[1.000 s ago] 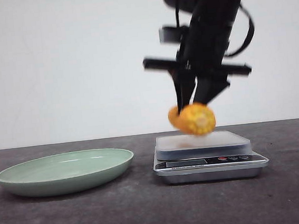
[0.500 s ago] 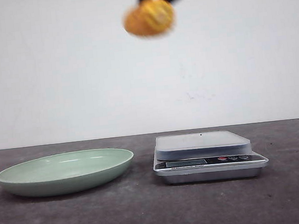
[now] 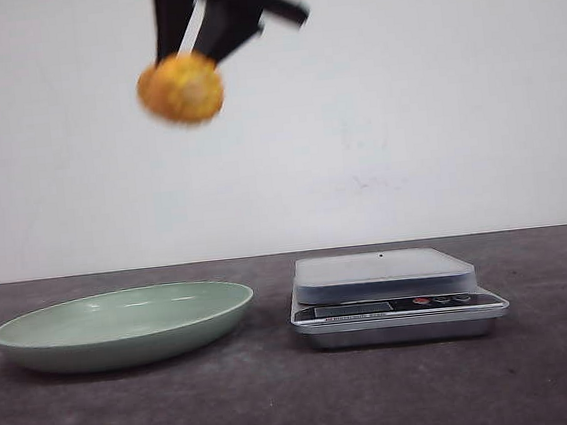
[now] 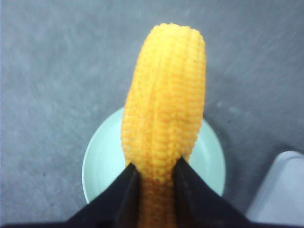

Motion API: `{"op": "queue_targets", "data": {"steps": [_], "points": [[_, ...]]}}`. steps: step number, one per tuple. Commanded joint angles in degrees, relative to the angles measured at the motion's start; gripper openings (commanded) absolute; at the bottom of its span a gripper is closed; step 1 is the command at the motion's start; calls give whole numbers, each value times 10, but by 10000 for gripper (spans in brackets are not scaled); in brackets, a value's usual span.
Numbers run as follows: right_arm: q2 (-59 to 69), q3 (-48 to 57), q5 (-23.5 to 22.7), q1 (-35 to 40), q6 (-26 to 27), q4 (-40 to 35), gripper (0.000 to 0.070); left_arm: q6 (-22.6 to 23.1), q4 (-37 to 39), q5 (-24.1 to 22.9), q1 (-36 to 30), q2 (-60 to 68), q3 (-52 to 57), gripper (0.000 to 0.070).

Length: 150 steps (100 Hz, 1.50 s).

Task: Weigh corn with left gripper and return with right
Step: 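Lift the corn with the right gripper and carry it toward the plate, then lower the corn onto the green plate and open the right gripper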

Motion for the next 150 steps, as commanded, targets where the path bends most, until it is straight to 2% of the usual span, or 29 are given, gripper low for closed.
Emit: {"op": "queue_targets", "data": {"steps": [1,37,74,79,91,96,127,150], "points": [[34,16,-1,6,-4,11,0,-1,-24,-1,-2,5,7,512],[156,16,-21,5,8,60,0,-8,-24,-1,-2,5,7,512],[181,16,-27,4,15,68,2,-9,-24,-1,-2,5,7,512],[181,16,-27,3,17,66,62,-9,-24,-1,-2,5,7,512],[181,16,-27,3,17,67,383,-9,-24,-1,-2,5,7,512],[181,16,-26,3,17,67,453,-8,-24,-1,-2,5,7,512],[155,29,-27,-16,12,48,455,-7,-24,-1,-2,5,7,512],[54,29,-26,-72,-24,-18,454,-7,-24,-1,-2,5,7,512]]}}
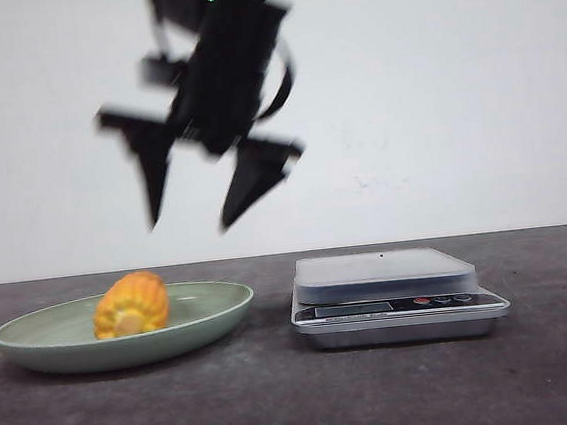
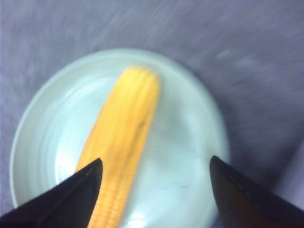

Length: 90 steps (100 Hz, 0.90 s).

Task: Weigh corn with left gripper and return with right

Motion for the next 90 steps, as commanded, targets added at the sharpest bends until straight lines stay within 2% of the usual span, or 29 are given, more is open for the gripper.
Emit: {"op": "queue_targets", "data": {"steps": [1,35,60,71,90], "points": [[-37,17,2,-14,-24,-19,454,-1,-24,-1,-2,5,7,512],[-278,17,19,-145,-96,-189,454,-3,-24,-1,-2,5,7,512],[-469,16,73,-224,-127,-322,454,-3,-23,-1,-2,5,6,512],[-549,14,96,-235,-121,-367,454,-3,-18,-1,-2,5,-2,512],[-676,-13,107,-235,-70,-426,454,-5,-3,2,-2,5,-40,512]]}}
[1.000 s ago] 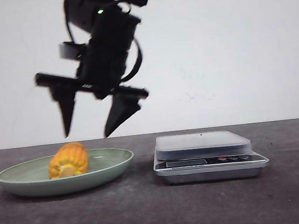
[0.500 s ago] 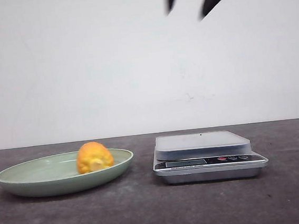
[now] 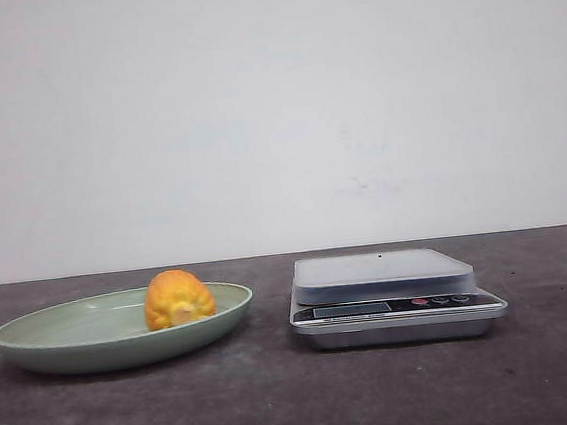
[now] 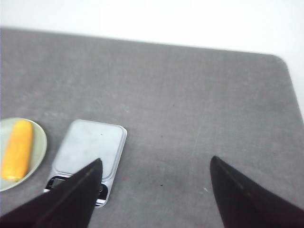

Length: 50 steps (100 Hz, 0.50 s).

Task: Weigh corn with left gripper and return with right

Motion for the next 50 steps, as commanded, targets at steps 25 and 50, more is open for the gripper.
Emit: {"op": "queue_targets", "data": {"steps": [25,50], "points": [[-209,-151,5,-2,54,-29,458,-4,35,15,-2,5,-24,512],[-347,-291,3,-20,57,-26,398,-5,33,17,-2,5,-24,511]]}}
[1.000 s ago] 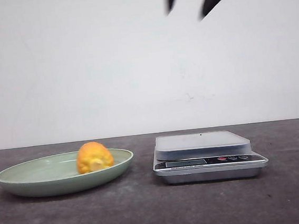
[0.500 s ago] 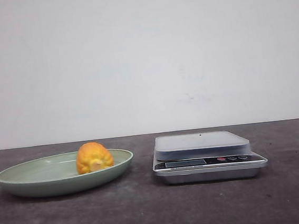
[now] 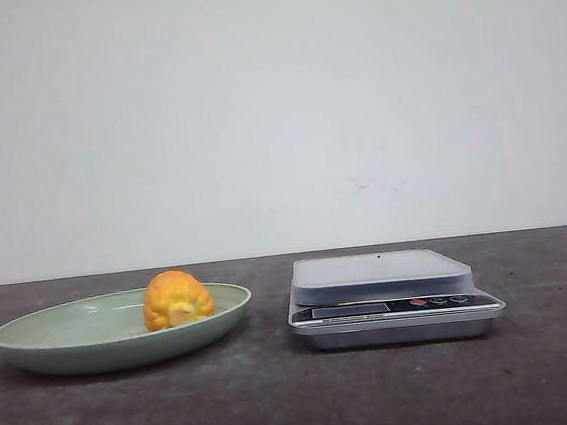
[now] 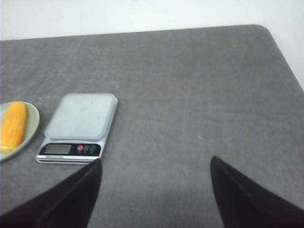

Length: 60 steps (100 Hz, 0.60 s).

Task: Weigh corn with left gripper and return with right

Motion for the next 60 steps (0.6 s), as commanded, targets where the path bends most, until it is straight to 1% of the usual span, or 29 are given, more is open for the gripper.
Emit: {"op": "queue_targets", "data": {"steps": [1,4,9,12,13,15,16,17,18,19,20,21,24,26,29,60], "points": [[-18,-12,0,-2,9,-17,376,0,2,1,-2,4,7,510],[-26,-19,0,-3,9,-17,290,0,2,1,-2,4,7,508],[-35,-25,1,-5,8,-17,109,-1,2,1,-2,4,7,492],[-39,-26,1,-5,7,-17,0,-1,2,1,-2,4,7,440],[-40,-25,1,-5,7,-17,0,-1,2,1,-2,4,7,428],[-40,-25,1,-5,6,-16,1,-1,1,1,-2,4,7,373],[-40,-25,1,-5,6,-15,5,-1,1,1,-2,4,7,341],[-41,-25,1,-5,6,-14,4,-1,1,1,-2,4,7,290],[-41,-25,1,-5,6,-13,4,-1,1,1,-2,4,7,255],[-41,-25,1,-5,6,-13,4,0,1,1,-2,4,7,238],[-41,-25,1,-5,6,-13,4,0,1,1,-2,4,7,203],[-41,-25,1,-5,6,-13,4,0,1,1,-2,4,7,148],[-41,-25,1,-5,6,-13,4,0,1,1,-2,4,7,36],[-41,-25,1,-5,6,-13,4,0,1,1,-2,4,7,0],[-41,-25,1,-5,5,-13,4,0,1,1,-2,4,7,10],[-41,-25,1,-5,9,-17,4,0,0,0,-2,4,7,10]]}}
